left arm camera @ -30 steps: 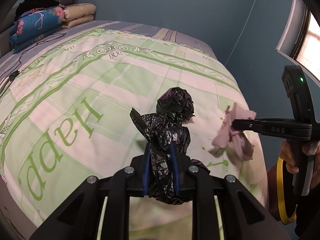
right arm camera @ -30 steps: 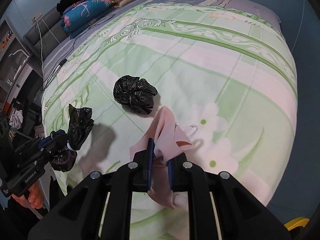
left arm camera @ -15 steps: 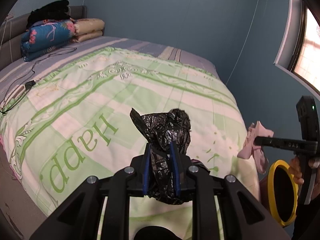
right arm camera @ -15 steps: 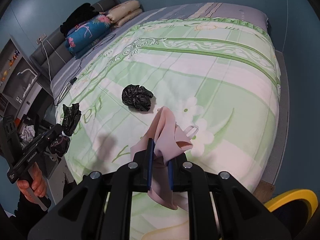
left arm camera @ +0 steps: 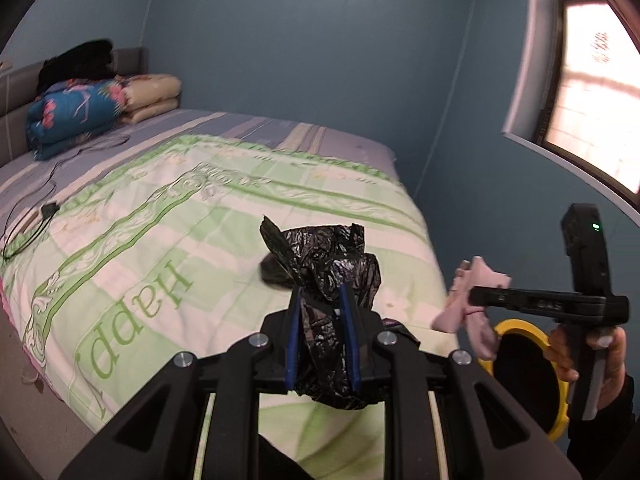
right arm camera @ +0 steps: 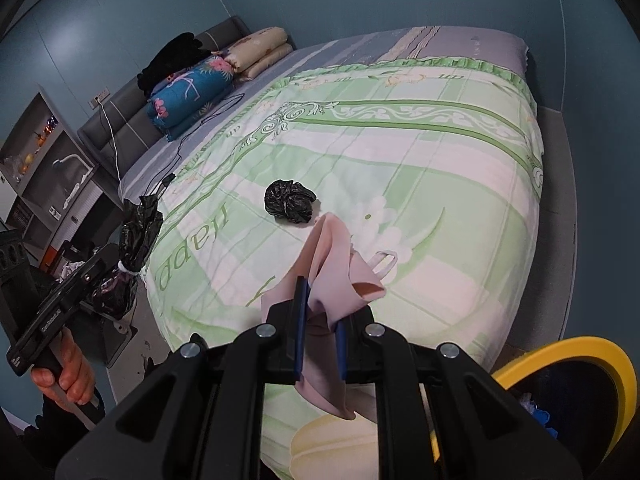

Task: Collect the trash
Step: 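Carry the black bag and pink cloth in both grippers over the yellow-rimmed bin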

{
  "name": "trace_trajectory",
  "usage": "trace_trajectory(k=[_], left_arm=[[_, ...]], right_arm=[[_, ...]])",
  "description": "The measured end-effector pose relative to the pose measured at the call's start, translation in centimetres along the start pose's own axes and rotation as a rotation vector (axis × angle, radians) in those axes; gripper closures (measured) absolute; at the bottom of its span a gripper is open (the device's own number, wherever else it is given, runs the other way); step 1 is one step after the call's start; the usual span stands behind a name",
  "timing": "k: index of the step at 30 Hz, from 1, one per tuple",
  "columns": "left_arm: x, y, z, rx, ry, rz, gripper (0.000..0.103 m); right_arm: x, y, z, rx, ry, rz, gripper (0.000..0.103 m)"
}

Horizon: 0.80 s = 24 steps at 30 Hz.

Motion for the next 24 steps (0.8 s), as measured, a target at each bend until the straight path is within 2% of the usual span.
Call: trace_trajectory(k=[11,24], left_arm=[[7.1,-0.7,-4.3,0.073,0.103,0.118,0.086],[12.6,-1.5,-7.9,0.144,0.199,0.201,0.086]], right_arm=[[1.4,1.1,-4.9,0.084,-0.007,0.027,0.092],[3.8,2.0,-9.0,0.174,0.005,0.077,0.092]])
Point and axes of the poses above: each gripper's, at about its wrist camera, not at the fingertips, and z roughly the way its jaws point, x to its right, y to its underside, the point moved 6 cm from there along z, roughly the way its jaws point, and after that the axes turned 5 degrees about z, right-handed, at the moved point
